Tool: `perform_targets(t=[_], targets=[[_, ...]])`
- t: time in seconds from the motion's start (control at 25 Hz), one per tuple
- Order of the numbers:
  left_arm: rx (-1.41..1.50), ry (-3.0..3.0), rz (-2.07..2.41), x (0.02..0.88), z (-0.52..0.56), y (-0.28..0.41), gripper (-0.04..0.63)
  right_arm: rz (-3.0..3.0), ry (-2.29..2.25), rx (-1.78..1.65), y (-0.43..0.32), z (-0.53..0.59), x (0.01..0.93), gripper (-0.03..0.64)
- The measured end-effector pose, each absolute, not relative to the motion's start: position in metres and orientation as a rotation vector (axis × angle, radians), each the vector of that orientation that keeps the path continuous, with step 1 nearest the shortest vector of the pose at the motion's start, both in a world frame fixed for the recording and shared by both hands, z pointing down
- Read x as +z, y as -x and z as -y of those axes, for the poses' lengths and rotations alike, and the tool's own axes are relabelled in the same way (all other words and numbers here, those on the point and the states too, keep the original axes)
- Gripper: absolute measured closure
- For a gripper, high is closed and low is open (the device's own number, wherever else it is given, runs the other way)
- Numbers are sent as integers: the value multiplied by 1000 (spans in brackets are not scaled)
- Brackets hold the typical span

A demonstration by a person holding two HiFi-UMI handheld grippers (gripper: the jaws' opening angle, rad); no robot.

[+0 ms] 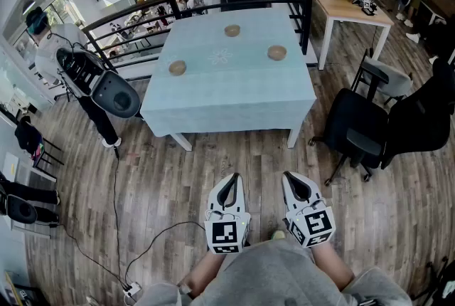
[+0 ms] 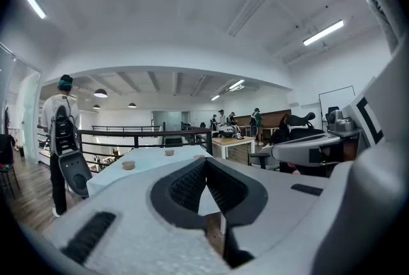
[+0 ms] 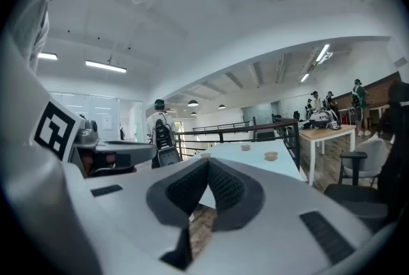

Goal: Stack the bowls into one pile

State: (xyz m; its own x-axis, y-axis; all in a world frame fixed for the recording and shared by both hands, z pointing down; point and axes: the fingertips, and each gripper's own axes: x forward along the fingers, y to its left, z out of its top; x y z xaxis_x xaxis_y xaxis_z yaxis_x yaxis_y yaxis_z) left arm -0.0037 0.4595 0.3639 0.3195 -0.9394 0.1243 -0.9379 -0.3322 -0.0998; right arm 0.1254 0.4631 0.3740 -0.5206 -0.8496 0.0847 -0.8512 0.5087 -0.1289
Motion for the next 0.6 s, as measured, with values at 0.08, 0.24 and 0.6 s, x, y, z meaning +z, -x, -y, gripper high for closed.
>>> perform_targets(t=[0.08,0.24,0.6], targets=[[-234,2550,-1838,367,-471,-10,577,2731,-1500,210,-137,-471,372,591],[-251,2536,-1882,373,-485,-28,577,2763,-1460,201,-156,-482,370,591],[-234,2512,-1917,374,-494,-48,577,2802,-1423,227,-174,-492,374,591]])
